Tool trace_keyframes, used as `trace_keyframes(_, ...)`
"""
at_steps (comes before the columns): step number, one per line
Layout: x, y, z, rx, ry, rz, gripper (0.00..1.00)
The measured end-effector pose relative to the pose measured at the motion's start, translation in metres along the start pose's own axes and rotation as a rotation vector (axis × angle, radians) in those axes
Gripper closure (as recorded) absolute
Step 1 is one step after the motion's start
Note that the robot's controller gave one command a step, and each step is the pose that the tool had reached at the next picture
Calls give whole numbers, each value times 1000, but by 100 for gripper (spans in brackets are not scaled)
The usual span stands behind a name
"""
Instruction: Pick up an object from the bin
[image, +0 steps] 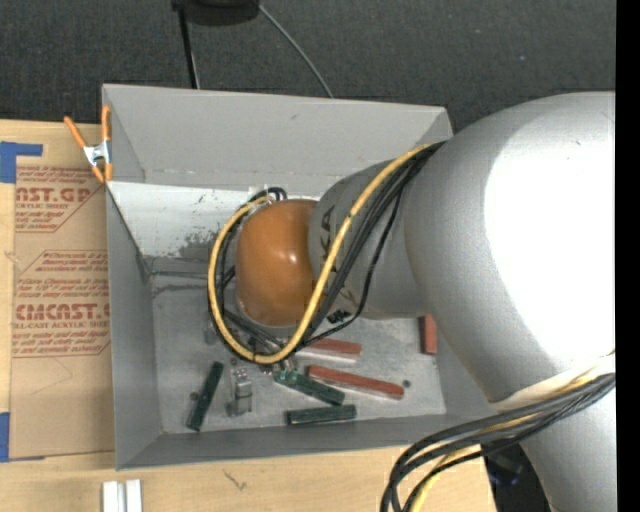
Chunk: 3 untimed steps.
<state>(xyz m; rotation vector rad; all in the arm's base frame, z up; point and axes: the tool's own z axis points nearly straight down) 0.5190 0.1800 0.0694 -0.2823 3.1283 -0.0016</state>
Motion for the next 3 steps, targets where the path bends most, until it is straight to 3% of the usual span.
trace_keyframes(1,30,57,-1,-3,-1,-170,100)
trace_keyframes(2,30,57,-1,-4,-1,-170,100)
trace_keyframes(3,21,68,-205,-3,-10,-233,100)
